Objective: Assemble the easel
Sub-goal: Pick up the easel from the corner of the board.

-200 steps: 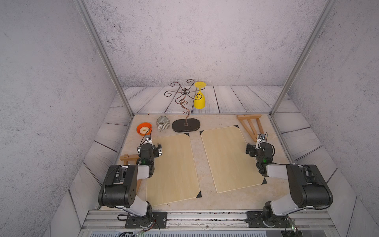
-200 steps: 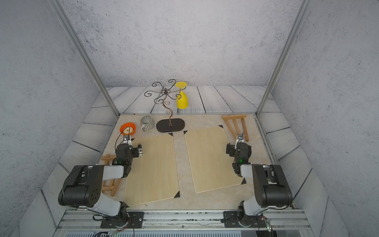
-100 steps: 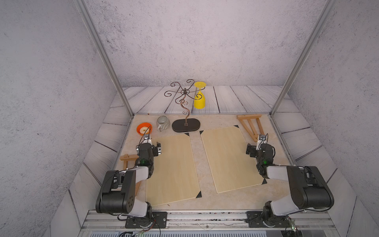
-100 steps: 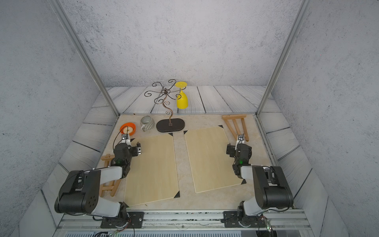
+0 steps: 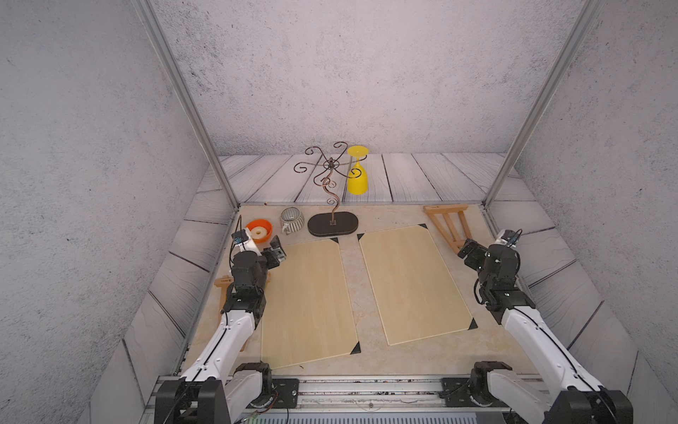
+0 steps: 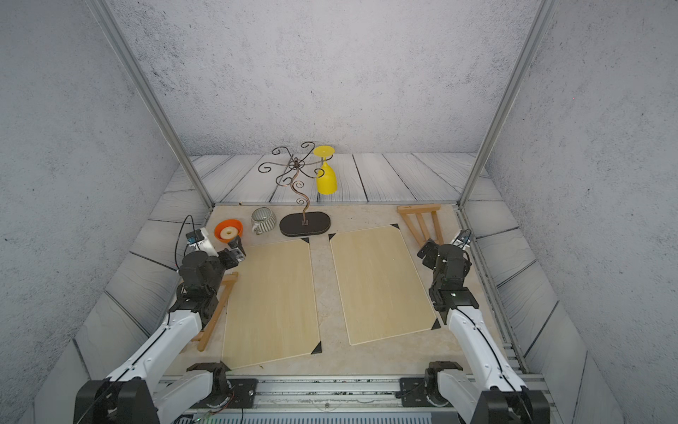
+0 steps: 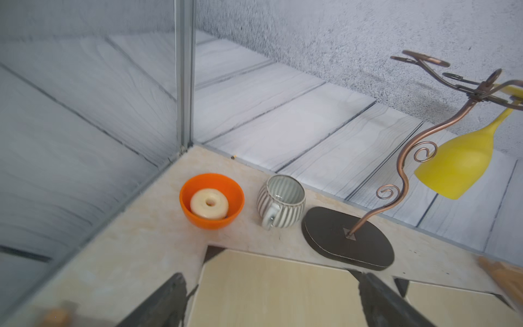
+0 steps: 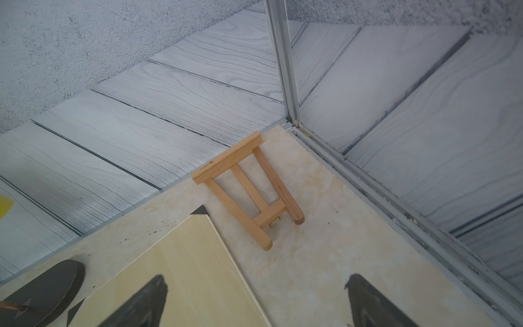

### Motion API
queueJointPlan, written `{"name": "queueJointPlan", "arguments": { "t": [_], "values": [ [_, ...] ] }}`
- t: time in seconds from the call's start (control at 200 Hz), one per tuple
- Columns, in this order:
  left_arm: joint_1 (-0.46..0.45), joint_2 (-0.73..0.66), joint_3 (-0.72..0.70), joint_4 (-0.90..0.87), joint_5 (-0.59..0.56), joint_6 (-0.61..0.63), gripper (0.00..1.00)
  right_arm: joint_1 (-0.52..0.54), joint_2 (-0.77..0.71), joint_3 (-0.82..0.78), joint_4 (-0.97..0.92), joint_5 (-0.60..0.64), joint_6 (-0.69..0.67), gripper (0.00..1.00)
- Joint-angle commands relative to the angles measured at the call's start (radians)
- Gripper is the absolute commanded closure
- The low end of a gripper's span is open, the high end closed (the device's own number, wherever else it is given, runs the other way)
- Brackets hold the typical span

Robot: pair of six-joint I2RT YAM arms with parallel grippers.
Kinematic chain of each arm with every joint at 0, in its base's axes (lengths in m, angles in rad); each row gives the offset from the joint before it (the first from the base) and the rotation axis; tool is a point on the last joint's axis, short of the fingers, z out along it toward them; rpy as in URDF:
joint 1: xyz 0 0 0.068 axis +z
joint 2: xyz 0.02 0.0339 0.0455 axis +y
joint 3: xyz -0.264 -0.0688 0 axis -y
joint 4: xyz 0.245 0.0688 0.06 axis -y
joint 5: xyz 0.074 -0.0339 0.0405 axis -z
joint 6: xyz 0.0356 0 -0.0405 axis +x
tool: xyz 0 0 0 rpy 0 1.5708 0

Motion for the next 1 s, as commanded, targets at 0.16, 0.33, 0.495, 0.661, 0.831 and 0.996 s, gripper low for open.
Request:
{"name": "queueJointPlan", "arguments": {
  "t": [0.16,0.33,0.495,0.661,0.831,0.996],
  "values": [
    [-0.066,0.043,0.084,-0.240,0.230,-0.258,0.03,0.006,0.016,0.099,-0.422,-0.193,0.109,0.01],
    [-0.285,0.090,0.184,-0.395,0.145,-0.264,0.03,0.017,0.075,0.154,-0.554,-0.243,0.104,0.01],
    [-0.470,0.208,0.219,-0.320,0.132,-0.298,0.03,0.018,0.183,0.207,-0.597,-0.199,0.125,0.01],
    [-0.571,0.372,0.315,-0.297,0.132,-0.300,0.05,0.017,0.286,0.270,-0.554,-0.104,0.191,0.01],
    [-0.636,0.512,0.377,-0.251,0.131,-0.286,0.07,0.002,0.473,0.435,-0.541,-0.074,0.142,0.01],
    [-0.663,0.619,0.430,-0.222,0.144,-0.294,0.08,-0.002,0.669,0.584,-0.450,-0.105,-0.040,0.01]
  ]
}}
